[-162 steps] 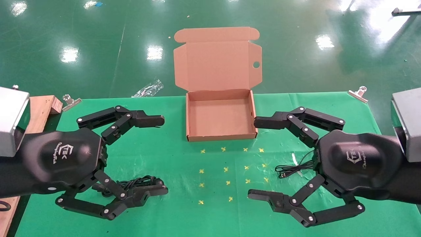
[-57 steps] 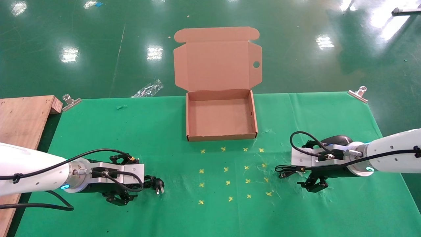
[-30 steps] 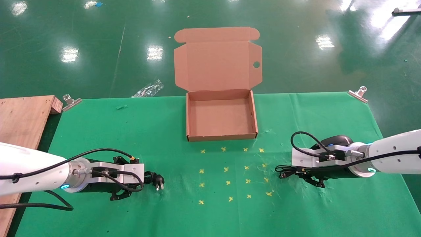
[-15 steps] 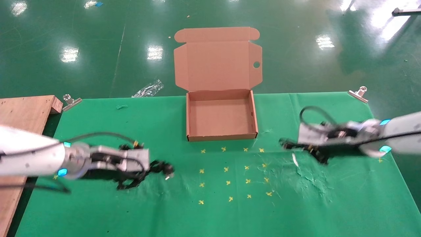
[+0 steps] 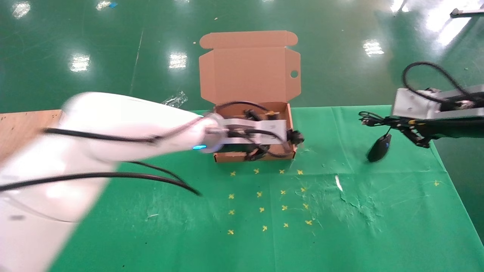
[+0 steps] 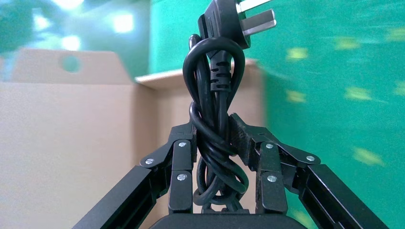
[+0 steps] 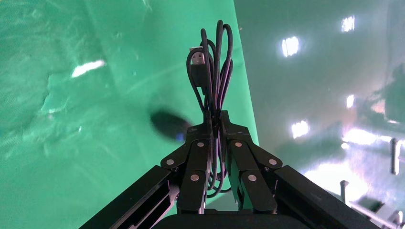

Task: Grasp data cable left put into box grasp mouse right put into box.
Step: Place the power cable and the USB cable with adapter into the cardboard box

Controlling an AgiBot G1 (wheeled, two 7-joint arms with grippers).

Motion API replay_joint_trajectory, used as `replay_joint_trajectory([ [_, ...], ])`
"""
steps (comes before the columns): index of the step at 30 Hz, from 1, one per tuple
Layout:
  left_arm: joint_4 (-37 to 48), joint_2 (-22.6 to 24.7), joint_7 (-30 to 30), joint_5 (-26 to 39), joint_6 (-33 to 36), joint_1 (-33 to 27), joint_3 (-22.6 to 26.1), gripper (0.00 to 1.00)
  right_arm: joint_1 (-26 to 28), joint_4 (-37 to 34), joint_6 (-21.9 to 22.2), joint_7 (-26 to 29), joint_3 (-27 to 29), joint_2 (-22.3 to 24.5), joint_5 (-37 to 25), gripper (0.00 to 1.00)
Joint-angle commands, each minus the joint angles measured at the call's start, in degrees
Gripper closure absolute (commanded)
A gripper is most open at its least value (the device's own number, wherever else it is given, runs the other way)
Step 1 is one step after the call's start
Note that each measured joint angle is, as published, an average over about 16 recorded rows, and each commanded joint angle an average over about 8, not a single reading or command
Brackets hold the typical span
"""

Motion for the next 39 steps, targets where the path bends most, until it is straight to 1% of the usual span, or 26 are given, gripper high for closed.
replay_joint_trajectory([
  [1, 2.9, 3.6, -0.7, 5.1, -5.0, 0.2, 2.3, 0.59, 1.0, 0.5, -1.4, 0.3, 0.4, 1.1, 0.6, 1.00],
  [5, 3.5, 4.0, -7.1, 8.9, -10.0, -0.5, 9.4, 0.09, 2.9, 0.7, -3.6, 0.6, 0.6, 1.9, 0.9, 1.00],
  [6, 3.6, 4.0, -8.7, 9.3, -10.6, -1.0, 10.9, 0.00, 3.4, 0.7, -3.9, 0.7, 0.7, 2.0, 1.1, 1.00],
  [9, 3.6, 3.9, -12.9, 9.8, -11.7, -2.3, 14.9, 0.00, 4.6, 0.7, -4.1, 0.9, 1.3, 2.3, 2.0, 1.00],
  [13, 3.7, 3.8, -17.1, 9.9, -12.9, -3.9, 19.1, 0.00, 5.6, 0.6, -2.9, 1.0, 2.6, 2.2, 3.8, 1.00],
  [16, 4.2, 3.6, -19.7, 9.7, -13.3, -5.1, 21.4, 0.00, 6.0, 0.6, -1.9, 0.6, 3.2, 1.7, 4.7, 1.00],
  [19, 4.9, 3.1, -22.1, 9.1, -12.8, -6.5, 22.5, 0.00, 6.6, 0.5, -1.1, 0.1, 3.2, 0.5, 5.0, 1.00],
  [21, 5.1, 1.9, -23.7, 8.3, -12.1, -7.6, 22.4, 0.00, 6.8, 0.5, -0.6, -0.2, 3.1, -0.7, 5.1, 1.00],
  [23, 4.7, -0.3, -25.1, 7.2, -11.3, -8.7, 21.6, 0.00, 6.8, 0.3, 0.3, -0.5, 2.9, -2.3, 5.3, 1.00],
  [28, 1.6, -8.9, -27.8, 4.9, -9.2, -10.6, 18.8, 0.00, 6.0, -0.5, 3.8, -2.3, 2.0, -7.8, 6.1, 1.00],
  [31, -0.4, -12.4, -29.0, 4.8, -8.0, -10.9, 18.0, 0.00, 5.3, -1.6, 6.0, -4.0, 1.1, -12.0, 6.3, 1.00],
  [35, -2.3, -13.5, -30.1, 5.5, -7.1, -10.7, 17.9, 0.00, 4.5, -4.8, 7.9, -7.0, -0.4, -17.4, 7.5, 1.00],
  [39, -3.1, -13.7, -30.9, 6.2, -6.7, -10.6, 17.8, 0.00, 3.7, -10.2, 8.6, -10.5, -1.7, -21.8, 9.2, 1.00],
])
